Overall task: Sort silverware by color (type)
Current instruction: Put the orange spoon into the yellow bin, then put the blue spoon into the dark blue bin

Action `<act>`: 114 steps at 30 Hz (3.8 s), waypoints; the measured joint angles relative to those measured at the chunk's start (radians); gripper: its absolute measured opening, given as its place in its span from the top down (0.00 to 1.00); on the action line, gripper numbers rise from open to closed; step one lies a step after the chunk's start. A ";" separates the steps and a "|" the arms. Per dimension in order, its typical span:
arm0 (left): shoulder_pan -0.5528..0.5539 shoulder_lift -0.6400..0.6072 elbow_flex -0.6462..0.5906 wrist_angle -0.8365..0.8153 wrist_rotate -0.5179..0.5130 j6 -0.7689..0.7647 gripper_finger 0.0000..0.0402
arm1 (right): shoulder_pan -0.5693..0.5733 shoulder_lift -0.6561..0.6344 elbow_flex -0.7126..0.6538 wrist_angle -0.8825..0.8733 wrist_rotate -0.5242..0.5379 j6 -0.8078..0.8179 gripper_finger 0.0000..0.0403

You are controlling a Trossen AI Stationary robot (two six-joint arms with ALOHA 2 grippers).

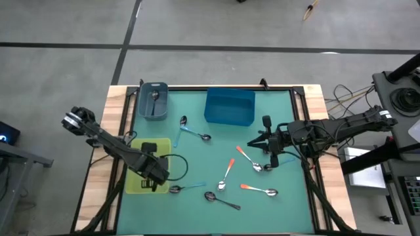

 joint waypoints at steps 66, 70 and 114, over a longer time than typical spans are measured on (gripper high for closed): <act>0.004 -0.075 -0.147 0.131 0.134 -0.215 1.00 | -0.015 0.000 -0.003 -0.001 0.075 0.000 0.97; 0.006 -0.075 -0.030 0.128 0.008 -0.162 1.00 | -0.015 0.000 -0.004 0.024 0.076 0.020 0.97; 0.779 0.223 0.094 0.738 0.122 0.923 1.00 | -0.039 0.017 -0.004 0.068 0.286 0.162 0.97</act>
